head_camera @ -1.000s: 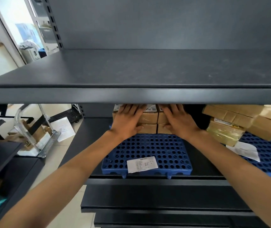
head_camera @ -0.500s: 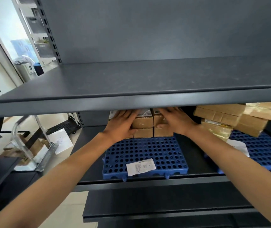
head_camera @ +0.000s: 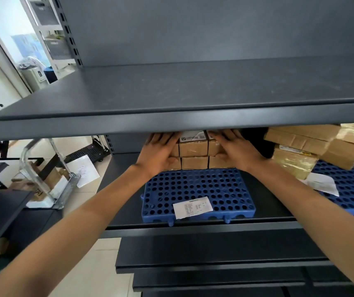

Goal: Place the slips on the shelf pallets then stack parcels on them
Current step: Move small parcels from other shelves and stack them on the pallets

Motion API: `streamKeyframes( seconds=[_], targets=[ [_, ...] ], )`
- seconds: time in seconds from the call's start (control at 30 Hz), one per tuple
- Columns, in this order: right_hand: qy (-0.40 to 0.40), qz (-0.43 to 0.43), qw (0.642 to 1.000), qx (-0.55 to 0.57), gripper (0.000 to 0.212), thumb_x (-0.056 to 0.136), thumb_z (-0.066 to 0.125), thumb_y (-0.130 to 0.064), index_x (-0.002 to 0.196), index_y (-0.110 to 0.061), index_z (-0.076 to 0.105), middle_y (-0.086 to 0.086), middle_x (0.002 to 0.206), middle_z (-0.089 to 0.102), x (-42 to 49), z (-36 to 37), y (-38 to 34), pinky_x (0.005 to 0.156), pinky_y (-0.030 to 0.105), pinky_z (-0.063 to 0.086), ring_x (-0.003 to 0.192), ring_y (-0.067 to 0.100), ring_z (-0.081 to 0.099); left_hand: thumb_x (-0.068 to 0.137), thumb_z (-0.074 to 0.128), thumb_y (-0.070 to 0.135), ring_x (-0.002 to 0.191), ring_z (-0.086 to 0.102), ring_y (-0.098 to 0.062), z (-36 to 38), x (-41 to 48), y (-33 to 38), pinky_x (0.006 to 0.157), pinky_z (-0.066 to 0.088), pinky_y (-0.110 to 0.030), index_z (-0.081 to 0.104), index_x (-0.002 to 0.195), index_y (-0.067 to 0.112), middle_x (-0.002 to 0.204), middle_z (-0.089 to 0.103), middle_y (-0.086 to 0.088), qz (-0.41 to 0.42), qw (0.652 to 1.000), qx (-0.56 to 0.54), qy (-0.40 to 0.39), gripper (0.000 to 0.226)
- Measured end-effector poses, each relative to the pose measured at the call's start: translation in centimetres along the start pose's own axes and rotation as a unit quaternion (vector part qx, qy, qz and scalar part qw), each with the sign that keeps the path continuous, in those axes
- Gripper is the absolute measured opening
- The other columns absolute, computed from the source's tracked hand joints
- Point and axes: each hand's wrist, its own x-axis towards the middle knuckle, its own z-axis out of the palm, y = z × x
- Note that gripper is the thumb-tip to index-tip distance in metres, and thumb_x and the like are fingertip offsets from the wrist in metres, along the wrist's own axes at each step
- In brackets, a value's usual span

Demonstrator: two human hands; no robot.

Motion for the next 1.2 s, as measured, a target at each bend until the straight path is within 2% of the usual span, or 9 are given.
streamKeyframes(
  seconds=[0.1, 0.27, 0.5, 0.7, 0.8, 0.97, 1.1, 1.2],
  targets=[
    [0.001, 0.004, 1.0, 0.015, 0.083, 0.084, 0.071, -0.03, 0.15, -0.029, 0.02, 0.008, 0.155, 0.021, -0.1, 0.2, -0.2, 0.093, 0.053, 0.051, 0.143, 0.034, 0.017, 0.074, 0.079, 0.043, 0.138, 0.037, -0.036, 0.1, 0.1, -0.2, 0.113, 0.032, -0.053, 0.031, 0.152, 0.017, 0.152, 0.041, -0.008, 0.015, 1.0, 0.007, -0.008, 0.095],
    [-0.004, -0.006, 1.0, 0.031, 0.085, 0.085, 0.07, -0.031, 0.151, -0.03, 0.017, 0.004, 0.157, 0.017, 0.0, 0.0, -0.2, 0.101, 0.052, 0.045, 0.145, 0.03, 0.01, 0.08, 0.072, 0.047, 0.141, 0.031, -0.034, -0.4, 0.1, -0.1, 0.116, 0.027, -0.052, 0.023, 0.154, 0.018, 0.156, 0.033, -0.007, 0.024, 0.999, 0.033, -0.029, 0.093],
    [-0.007, 0.007, 1.0, 0.009, 0.085, 0.083, 0.07, -0.035, 0.15, -0.035, 0.017, 0.0, 0.158, 0.019, -0.1, -0.5, 0.2, 0.094, 0.05, 0.05, 0.144, 0.027, 0.011, 0.081, 0.072, 0.039, 0.142, 0.032, -0.031, -0.8, 0.1, 0.4, 0.117, 0.027, -0.049, 0.025, 0.154, 0.018, 0.156, 0.035, -0.005, 0.025, 0.998, 0.038, -0.042, 0.09],
    [0.01, -0.011, 1.0, 0.019, 0.089, 0.082, 0.071, -0.037, 0.15, -0.033, 0.014, 0.001, 0.157, 0.021, -0.7, -0.6, 0.0, 0.091, 0.049, 0.053, 0.144, 0.027, 0.013, 0.079, 0.073, 0.046, 0.145, 0.027, -0.031, -1.0, 0.3, 0.4, 0.116, 0.025, -0.053, 0.021, 0.155, 0.022, 0.158, 0.031, -0.003, 0.012, 0.997, 0.05, -0.05, 0.096],
    [0.028, -0.021, 0.999, 0.022, 0.089, 0.081, 0.069, -0.041, 0.151, -0.033, 0.015, 0.002, 0.156, 0.024, -1.1, -1.1, -0.1, 0.097, 0.05, 0.047, 0.144, 0.027, 0.015, 0.077, 0.073, 0.05, 0.147, 0.023, -0.031, -1.3, 0.3, 0.4, 0.117, 0.022, -0.056, 0.016, 0.156, 0.024, 0.16, 0.028, -0.003, 0.016, 0.997, 0.052, -0.054, 0.101],
    [0.064, -0.043, 0.997, -0.007, 0.086, 0.083, 0.065, -0.047, 0.153, -0.028, 0.018, 0.005, 0.157, 0.027, -3.3, -2.7, 0.6, 0.113, 0.051, 0.028, 0.146, 0.027, 0.014, 0.078, 0.071, 0.056, 0.146, 0.025, -0.032, -2.2, 1.4, 2.7, 0.117, 0.025, -0.056, 0.022, 0.155, 0.023, 0.158, 0.031, -0.006, 0.003, 0.999, 0.034, -0.026, 0.097],
    [0.092, -0.015, 0.995, 0.021, 0.075, 0.086, 0.063, -0.043, 0.15, -0.024, 0.029, 0.006, 0.152, 0.034, -6.2, -5.0, 2.6, 0.102, 0.052, 0.045, 0.141, 0.028, 0.025, 0.085, 0.061, 0.06, 0.143, 0.032, -0.033, -2.8, 3.7, 8.5, 0.114, 0.032, -0.054, 0.029, 0.152, 0.021, 0.155, 0.037, -0.011, 0.017, 1.0, 0.009, 0.025, 0.084],
    [0.11, -0.01, 0.993, 0.03, 0.069, 0.087, 0.063, -0.038, 0.147, -0.021, 0.035, 0.006, 0.148, 0.039, -8.8, -6.7, 4.8, 0.098, 0.052, 0.047, 0.139, 0.028, 0.031, 0.086, 0.064, 0.055, 0.139, 0.037, -0.034, -2.7, 6.1, 13.8, 0.109, 0.038, -0.051, 0.032, 0.152, 0.022, 0.151, 0.042, -0.013, 0.024, 0.996, -0.048, 0.074, 0.08]
  ],
)
